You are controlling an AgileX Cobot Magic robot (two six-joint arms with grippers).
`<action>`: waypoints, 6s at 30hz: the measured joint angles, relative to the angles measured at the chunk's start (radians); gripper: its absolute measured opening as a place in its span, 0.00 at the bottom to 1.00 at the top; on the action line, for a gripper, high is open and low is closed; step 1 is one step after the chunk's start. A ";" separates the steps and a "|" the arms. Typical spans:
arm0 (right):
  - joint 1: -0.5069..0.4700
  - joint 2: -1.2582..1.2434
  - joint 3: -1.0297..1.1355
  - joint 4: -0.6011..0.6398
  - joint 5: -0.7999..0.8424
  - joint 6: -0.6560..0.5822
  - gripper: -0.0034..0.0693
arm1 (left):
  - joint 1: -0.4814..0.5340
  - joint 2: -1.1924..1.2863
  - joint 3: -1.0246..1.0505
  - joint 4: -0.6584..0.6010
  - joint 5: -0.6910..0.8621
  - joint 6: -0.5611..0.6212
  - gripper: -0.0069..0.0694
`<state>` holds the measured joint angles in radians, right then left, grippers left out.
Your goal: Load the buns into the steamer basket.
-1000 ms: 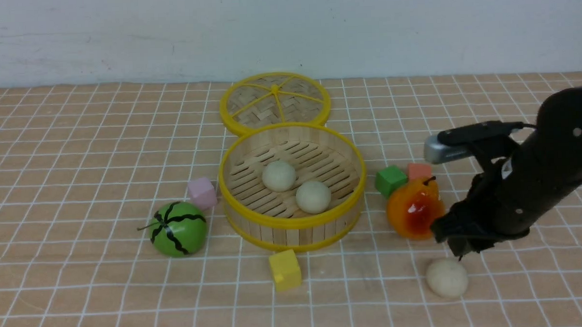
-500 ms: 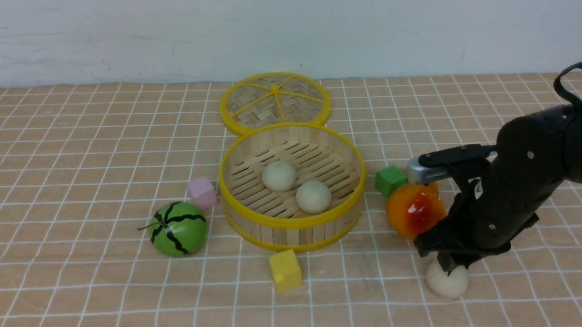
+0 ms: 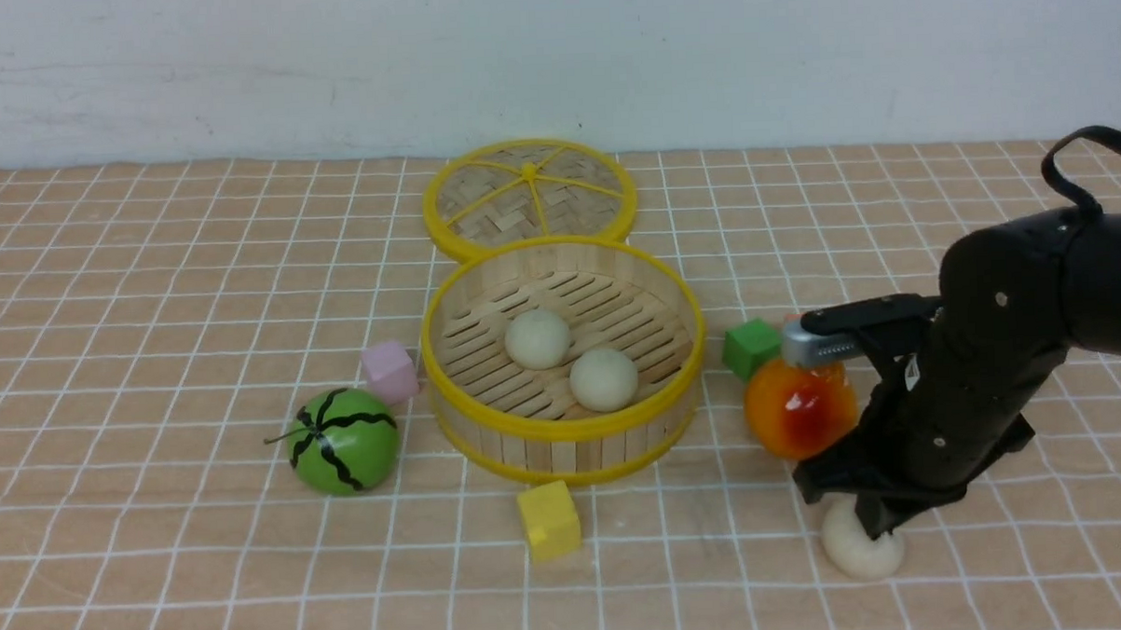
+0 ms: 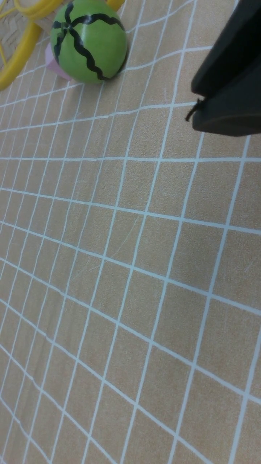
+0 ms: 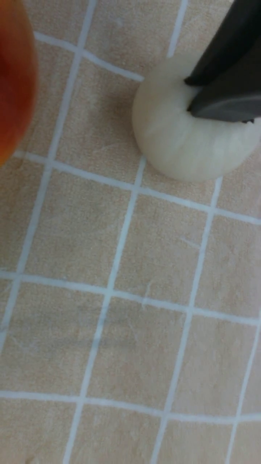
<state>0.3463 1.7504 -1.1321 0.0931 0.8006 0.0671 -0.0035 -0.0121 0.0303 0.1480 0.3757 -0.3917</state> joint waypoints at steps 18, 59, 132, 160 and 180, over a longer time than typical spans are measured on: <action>0.043 0.134 -0.530 0.205 -0.054 -0.095 0.05 | 0.000 0.000 0.000 0.000 0.000 0.000 0.20; 0.043 -0.642 -0.246 -0.194 0.131 0.038 0.22 | 0.000 0.000 0.000 0.000 0.000 0.000 0.26; -0.423 -1.761 1.152 -0.169 -0.418 0.071 0.09 | 0.000 0.000 0.000 -0.002 0.000 0.000 0.31; -0.423 -1.761 1.152 -0.169 -0.417 0.071 0.13 | 0.000 0.000 0.000 -0.002 0.000 0.000 0.33; -0.423 -1.761 1.152 -0.169 -0.417 0.070 0.17 | 0.000 0.000 0.000 -0.002 0.000 0.000 0.35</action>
<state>-0.0767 -0.0103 0.0195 -0.0754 0.3835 0.1373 -0.0035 -0.0121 0.0303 0.1456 0.3759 -0.3914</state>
